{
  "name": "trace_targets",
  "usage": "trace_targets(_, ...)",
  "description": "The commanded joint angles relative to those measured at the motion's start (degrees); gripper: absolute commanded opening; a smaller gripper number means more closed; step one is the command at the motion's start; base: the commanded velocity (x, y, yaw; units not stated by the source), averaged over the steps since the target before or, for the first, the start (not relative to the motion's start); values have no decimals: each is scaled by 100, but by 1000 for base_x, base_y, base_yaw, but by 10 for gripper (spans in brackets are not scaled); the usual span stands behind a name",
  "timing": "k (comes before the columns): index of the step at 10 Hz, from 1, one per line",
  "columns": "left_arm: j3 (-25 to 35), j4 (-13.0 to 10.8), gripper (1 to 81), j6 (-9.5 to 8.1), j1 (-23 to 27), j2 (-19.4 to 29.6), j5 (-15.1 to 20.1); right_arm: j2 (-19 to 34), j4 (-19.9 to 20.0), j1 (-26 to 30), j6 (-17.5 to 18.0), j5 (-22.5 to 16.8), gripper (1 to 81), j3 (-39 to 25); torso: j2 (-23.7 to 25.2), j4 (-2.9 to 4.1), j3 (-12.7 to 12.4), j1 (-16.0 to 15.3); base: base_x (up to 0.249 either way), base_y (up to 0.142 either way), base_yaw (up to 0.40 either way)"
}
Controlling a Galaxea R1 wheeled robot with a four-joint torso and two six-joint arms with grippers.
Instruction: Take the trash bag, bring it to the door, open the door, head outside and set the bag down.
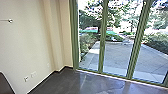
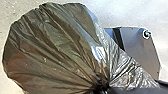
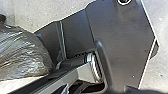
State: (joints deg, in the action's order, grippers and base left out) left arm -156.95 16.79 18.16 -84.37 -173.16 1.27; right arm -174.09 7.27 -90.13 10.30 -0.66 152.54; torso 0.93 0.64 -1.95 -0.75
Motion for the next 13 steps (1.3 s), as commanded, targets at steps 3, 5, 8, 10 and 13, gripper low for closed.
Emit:
trace_targets(3,-11,9,10,38,355,9,313,-5,-32,271,-19,-338,811,-6,0,0,0,0,0,0,-248)
trace_targets(5,-11,9,10,38,355,9,313,-5,-32,270,-19,-347,811,-6,0,0,0,0,0,0,-249)
trace_targets(8,-11,9,10,38,338,17,313,-5,-32,253,-19,-338,811,3,0,0,0,0,0,0,-249)
trace_targets(10,-11,9,10,38,338,17,313,-5,-23,253,-19,-338,811,3,0,0,0,0,0,0,-255)
trace_targets(13,-64,9,10,38,329,9,313,-5,-23,253,-19,-338,811,3,0,0,0,0,0,0,-258)
